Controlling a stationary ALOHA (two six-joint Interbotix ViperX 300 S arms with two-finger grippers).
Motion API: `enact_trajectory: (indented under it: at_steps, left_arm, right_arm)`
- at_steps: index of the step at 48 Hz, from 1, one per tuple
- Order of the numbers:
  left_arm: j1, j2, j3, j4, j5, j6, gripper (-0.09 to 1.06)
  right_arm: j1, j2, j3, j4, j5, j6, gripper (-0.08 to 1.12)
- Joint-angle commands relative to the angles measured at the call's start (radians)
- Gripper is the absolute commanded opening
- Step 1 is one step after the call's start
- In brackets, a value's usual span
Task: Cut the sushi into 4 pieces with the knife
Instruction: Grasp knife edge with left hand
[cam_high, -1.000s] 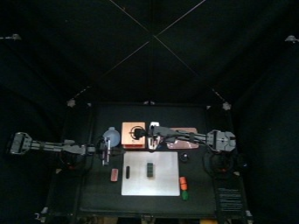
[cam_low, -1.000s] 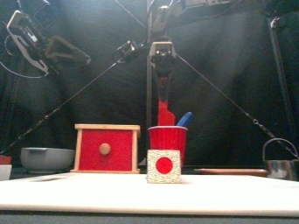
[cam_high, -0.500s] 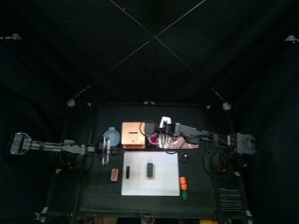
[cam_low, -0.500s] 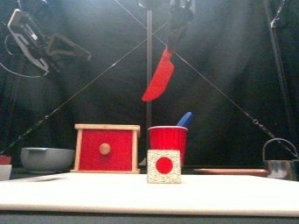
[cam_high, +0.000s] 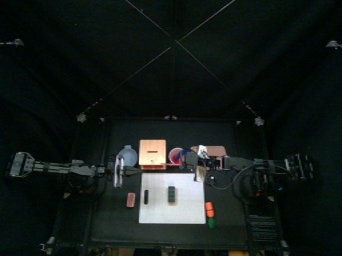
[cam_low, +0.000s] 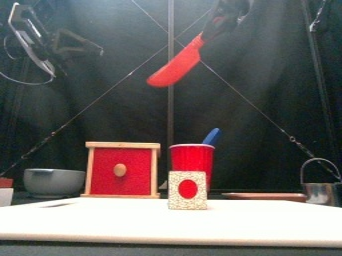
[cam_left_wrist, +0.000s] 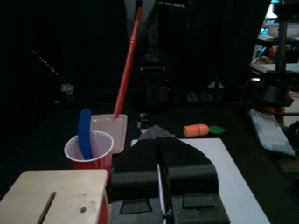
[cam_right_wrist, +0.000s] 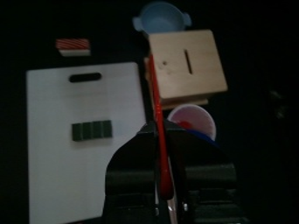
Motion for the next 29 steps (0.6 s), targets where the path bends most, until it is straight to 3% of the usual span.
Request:
enact_trajectory:
  at_steps: [1, 9, 13, 21, 29]
  left_arm:
    - [0.003, 0.002, -0.015, 0.008, -0.043, 0.002, 0.10]
    - [0.003, 0.002, -0.008, 0.011, -0.095, 0.002, 0.10]
    - [0.003, 0.002, -0.008, 0.009, -0.097, 0.000, 0.11]
    - [0.000, 0.025, -0.021, -0.006, -0.069, -0.003, 0.20]
    - [-0.025, 0.064, -0.063, 0.000, -0.005, 0.000, 0.43]
  right_arm:
    - [0.002, -0.092, 0.129, -0.009, -0.219, 0.020, 0.14]
    - [0.002, -0.158, 0.301, -0.011, -0.482, 0.046, 0.14]
    - [0.000, -0.178, 0.376, -0.008, -0.598, 0.054, 0.14]
    - [-0.005, -0.170, 0.488, 0.015, -0.799, 0.054, 0.13]
    - [-0.034, -0.153, 0.561, 0.048, -0.922, 0.054, 0.13]
